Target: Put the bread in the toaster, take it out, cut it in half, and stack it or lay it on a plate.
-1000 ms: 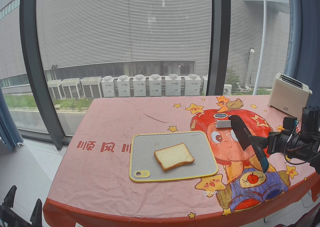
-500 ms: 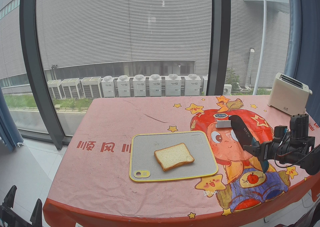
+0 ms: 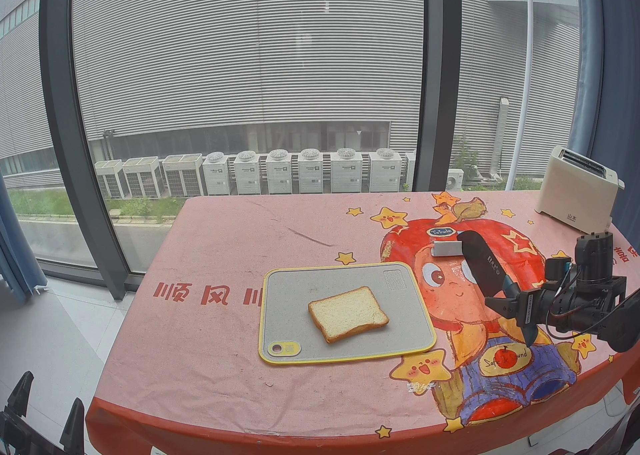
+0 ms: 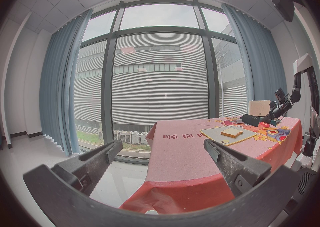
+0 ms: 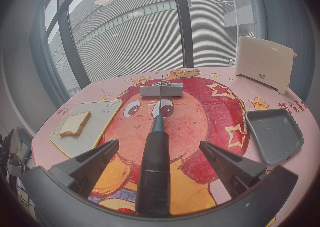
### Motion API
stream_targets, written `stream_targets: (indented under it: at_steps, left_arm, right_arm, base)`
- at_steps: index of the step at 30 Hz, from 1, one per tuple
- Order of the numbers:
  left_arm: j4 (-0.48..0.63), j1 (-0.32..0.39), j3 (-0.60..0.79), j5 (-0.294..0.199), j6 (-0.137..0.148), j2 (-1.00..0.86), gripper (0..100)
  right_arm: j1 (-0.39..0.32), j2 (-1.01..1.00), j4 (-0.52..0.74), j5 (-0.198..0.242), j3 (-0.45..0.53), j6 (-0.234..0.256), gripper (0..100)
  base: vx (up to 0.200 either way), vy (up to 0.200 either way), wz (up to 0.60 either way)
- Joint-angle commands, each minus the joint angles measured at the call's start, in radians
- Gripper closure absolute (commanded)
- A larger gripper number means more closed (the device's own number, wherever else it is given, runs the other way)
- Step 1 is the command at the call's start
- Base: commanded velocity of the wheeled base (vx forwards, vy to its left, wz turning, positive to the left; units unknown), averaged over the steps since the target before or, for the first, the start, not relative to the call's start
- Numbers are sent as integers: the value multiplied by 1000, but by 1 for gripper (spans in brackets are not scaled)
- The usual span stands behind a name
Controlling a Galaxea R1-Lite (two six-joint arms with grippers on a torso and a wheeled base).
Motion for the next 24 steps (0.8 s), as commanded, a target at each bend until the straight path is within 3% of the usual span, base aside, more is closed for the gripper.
stream_targets:
  at_steps: [1, 7, 8, 24]
  left_arm:
    - [0, 0, 18, 0, 0, -15, 0]
    - [0, 0, 18, 0, 0, -15, 0]
    - [0, 0, 18, 0, 0, -13, 0]
    - [0, 0, 18, 0, 0, -13, 0]
  right_arm:
    - [3, -1, 0, 0, 2, 1, 0]
    - [3, -3, 0, 0, 8, 0, 0]
    - [3, -3, 0, 0, 8, 1, 100]
    - [10, -10, -2, -1, 2, 4, 100]
  base:
    - [0, 0, 0]
    - [0, 0, 0]
    - [0, 0, 0]
    - [0, 0, 0]
